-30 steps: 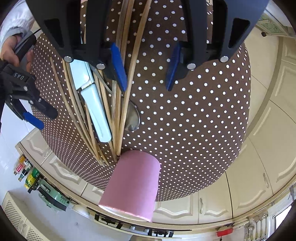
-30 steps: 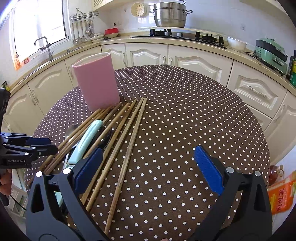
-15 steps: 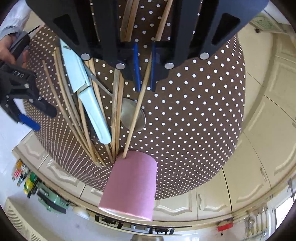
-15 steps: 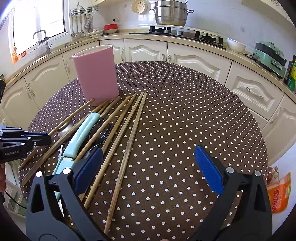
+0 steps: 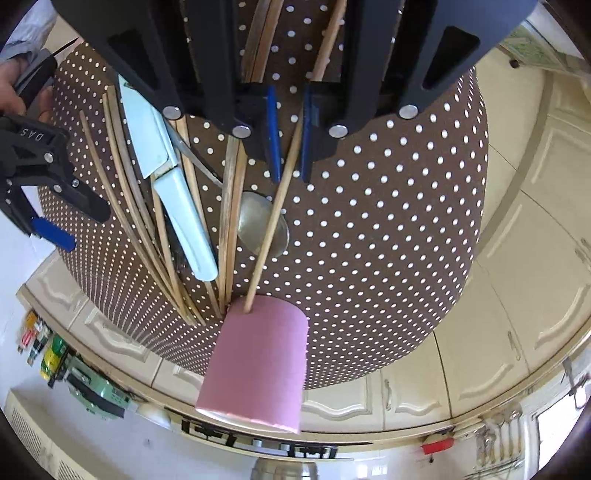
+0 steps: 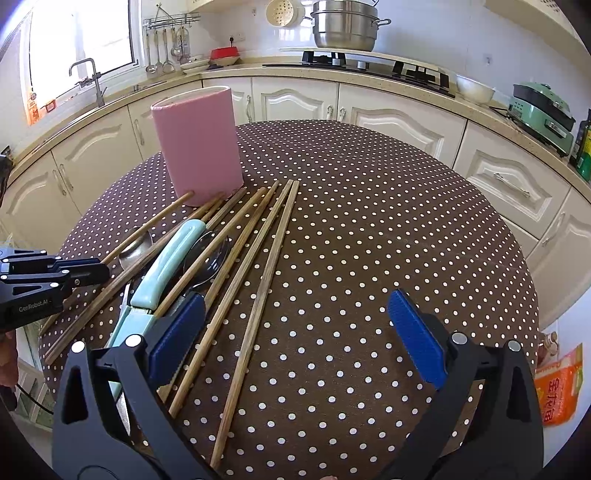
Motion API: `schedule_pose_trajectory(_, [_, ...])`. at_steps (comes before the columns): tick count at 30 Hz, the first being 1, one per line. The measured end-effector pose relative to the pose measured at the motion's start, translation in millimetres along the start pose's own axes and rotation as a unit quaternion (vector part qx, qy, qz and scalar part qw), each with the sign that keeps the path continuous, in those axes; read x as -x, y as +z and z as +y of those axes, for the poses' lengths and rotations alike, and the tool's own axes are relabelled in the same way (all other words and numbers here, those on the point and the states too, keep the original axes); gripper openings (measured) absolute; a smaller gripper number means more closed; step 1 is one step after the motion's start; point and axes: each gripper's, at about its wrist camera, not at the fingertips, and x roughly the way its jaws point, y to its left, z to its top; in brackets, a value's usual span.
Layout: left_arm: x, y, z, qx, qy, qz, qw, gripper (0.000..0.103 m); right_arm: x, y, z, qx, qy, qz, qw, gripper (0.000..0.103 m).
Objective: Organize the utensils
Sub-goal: 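Lift the chopstick with the left gripper while the right gripper grasps another chopstick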
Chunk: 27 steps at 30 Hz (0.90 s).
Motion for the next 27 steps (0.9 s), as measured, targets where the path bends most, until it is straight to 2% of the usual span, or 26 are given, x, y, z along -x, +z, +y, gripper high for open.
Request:
schedule_pose_trajectory(2, [5.0, -6.9, 7.9, 0.026, -0.005, -0.005, 0.9996, 0.005, 1.3, 0.4, -0.6, 0.000, 0.002, -0.002, 1.000, 0.097])
schedule_pose_trajectory(6, [14.9, -20.9, 25.6, 0.080, -0.041, -0.013, 0.9959, 0.005, 3.0, 2.7, -0.1, 0.003, 0.007, -0.005, 1.000, 0.097])
schedule_pose_trajectory(11, [23.7, -34.1, 42.4, 0.126, -0.069, -0.013, 0.9896, 0.005, 4.6, 6.5, 3.0, 0.008, 0.015, -0.006, 1.000, 0.097])
schedule_pose_trajectory(16, [22.8, -33.2, 50.4, 0.148, -0.083, -0.003, 0.9855, 0.005, 0.0, 9.1, 2.7, 0.008, 0.028, 0.002, 1.000, 0.097])
schedule_pose_trajectory(21, [14.1, -19.8, 52.5, 0.145, -0.083, 0.015, 0.9859, 0.006, -6.2, 12.1, -1.5, 0.001, 0.043, 0.014, 0.999, 0.097])
schedule_pose_trajectory(24, [7.8, -6.1, 53.7, 0.137, -0.074, 0.030, 0.9874, 0.007, -12.0, 19.6, -4.9, 0.002, 0.048, 0.031, 0.998, 0.097])
schedule_pose_trajectory(27, [0.1, 11.5, 48.1, 0.123, -0.050, 0.044, 0.9902, 0.008, -21.5, 32.2, -10.6, 0.005, 0.040, 0.055, 0.998, 0.097])
